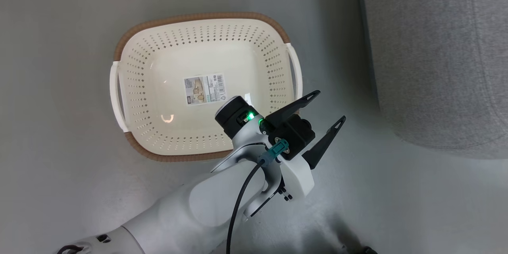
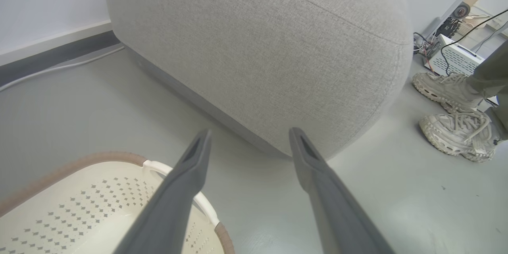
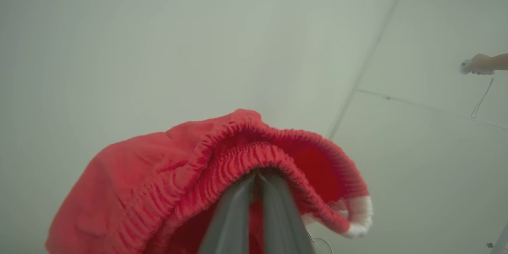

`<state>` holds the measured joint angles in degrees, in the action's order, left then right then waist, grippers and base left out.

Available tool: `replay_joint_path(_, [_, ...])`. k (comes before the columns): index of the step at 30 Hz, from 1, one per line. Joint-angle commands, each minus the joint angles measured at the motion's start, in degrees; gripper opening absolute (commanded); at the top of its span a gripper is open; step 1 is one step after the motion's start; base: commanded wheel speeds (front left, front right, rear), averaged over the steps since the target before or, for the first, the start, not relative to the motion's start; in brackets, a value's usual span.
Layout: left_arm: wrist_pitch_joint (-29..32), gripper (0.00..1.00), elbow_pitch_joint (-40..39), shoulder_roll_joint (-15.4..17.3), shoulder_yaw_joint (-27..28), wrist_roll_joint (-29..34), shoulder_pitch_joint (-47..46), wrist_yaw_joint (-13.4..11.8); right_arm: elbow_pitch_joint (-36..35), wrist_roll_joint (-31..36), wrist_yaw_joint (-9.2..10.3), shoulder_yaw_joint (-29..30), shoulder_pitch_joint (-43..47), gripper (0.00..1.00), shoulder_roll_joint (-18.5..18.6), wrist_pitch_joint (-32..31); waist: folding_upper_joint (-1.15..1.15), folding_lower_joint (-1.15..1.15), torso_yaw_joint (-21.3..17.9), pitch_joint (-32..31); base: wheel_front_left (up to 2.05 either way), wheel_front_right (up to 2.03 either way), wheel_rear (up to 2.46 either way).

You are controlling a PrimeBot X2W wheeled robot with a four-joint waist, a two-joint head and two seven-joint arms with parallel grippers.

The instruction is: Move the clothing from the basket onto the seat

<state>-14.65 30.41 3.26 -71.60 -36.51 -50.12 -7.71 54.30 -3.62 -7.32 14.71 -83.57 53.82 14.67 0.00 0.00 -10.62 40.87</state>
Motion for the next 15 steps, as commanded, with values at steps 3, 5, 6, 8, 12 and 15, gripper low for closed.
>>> replay_joint_path(3, [-0.3, 1.0, -2.1, -0.4, 0.4, -0.4, -0.9, -0.9, 0.9, 3.3, -0.17, 2.7, -1.0, 0.0, 3.9, 0.3, 0.0, 0.0, 2.7, 2.6, 0.0, 0.0, 0.0])
replay_joint_path(5, [-0.3, 1.0, -2.4, -0.4, 0.1, -0.4, -0.6, -1.2, 2.3, 4.9, -0.17, 4.2, -1.6, 0.0, 4.9, 0.3, 0.0, 0.0, 3.5, 3.3, 0.0, 0.0, 0.0])
replay_joint_path(6, [-0.3, 1.0, -2.5, -0.4, 0.0, -0.4, -0.4, -1.3, 2.9, 5.3, -0.17, 4.9, -1.6, 0.0, 5.3, 0.3, 0.0, 0.0, 3.9, 3.6, 0.0, 0.0, 0.0])
replay_joint_path(8, [-0.3, 1.0, -2.6, -0.4, -0.2, -0.3, 0.1, -1.7, 4.7, 5.9, -0.17, 6.3, -1.5, 0.0, 5.8, 0.3, 0.0, 0.0, 4.5, 4.4, 0.0, 0.0, 0.0])
replay_joint_path(12, [-0.3, 1.0, -2.4, -0.4, -0.3, -0.2, 0.5, -2.2, 8.9, 6.5, -0.17, 7.2, -0.8, 0.0, 4.8, 0.3, 0.0, 0.0, 5.3, 5.9, 0.0, 0.0, 0.0])
replay_joint_path(15, [-0.3, 1.0, -2.4, -0.4, -0.3, -0.2, 0.6, -2.4, 11.6, 5.3, -0.17, 4.9, -0.3, 0.0, 0.4, 0.3, 0.0, 0.0, 5.6, 6.3, 0.0, 0.0, 0.0])
